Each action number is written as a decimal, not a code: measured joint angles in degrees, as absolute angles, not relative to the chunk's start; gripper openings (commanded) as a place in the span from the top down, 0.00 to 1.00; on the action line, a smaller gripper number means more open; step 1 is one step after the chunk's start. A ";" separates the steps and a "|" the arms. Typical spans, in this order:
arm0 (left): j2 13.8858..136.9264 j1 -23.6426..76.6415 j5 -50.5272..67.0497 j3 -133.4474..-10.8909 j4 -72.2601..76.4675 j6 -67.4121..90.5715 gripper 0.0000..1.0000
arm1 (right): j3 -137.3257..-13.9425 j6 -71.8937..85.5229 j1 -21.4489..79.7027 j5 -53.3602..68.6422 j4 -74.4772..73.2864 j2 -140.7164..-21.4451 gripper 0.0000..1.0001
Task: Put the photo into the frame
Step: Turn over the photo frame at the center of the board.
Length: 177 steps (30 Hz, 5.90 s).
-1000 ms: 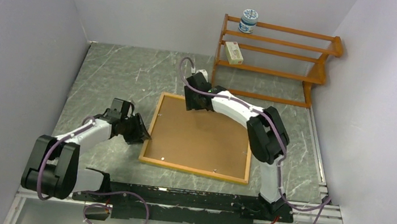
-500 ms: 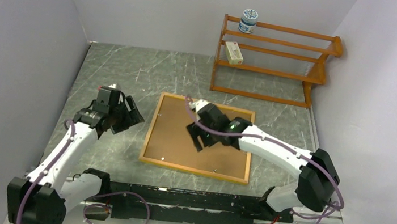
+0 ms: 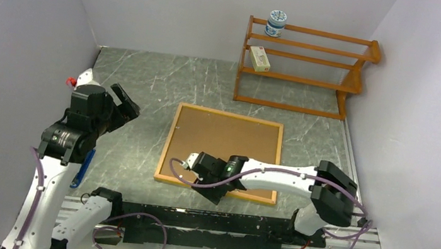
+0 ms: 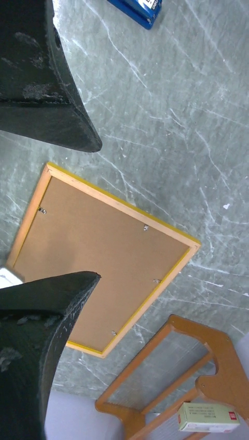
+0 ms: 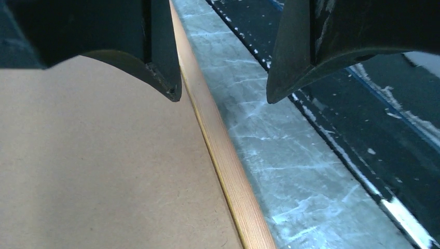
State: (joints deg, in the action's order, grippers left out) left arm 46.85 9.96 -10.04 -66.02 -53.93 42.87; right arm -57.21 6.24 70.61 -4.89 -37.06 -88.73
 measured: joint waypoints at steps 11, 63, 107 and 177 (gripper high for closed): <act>45.76 9.96 -9.78 -66.46 -56.88 42.81 0.10 | -57.28 1.83 71.99 -7.57 -37.01 -95.53 0.60; 36.05 9.96 15.59 -22.50 -26.68 60.12 0.45 | -85.25 13.08 69.71 3.36 -41.43 -100.66 1.00; 39.59 9.93 8.58 -45.78 -45.50 68.38 0.78 | -100.97 2.13 90.06 -58.08 -52.14 -113.30 0.82; 44.60 9.96 -0.71 -46.22 -48.38 49.36 0.06 | -91.72 20.80 22.81 33.41 -31.16 -93.71 1.00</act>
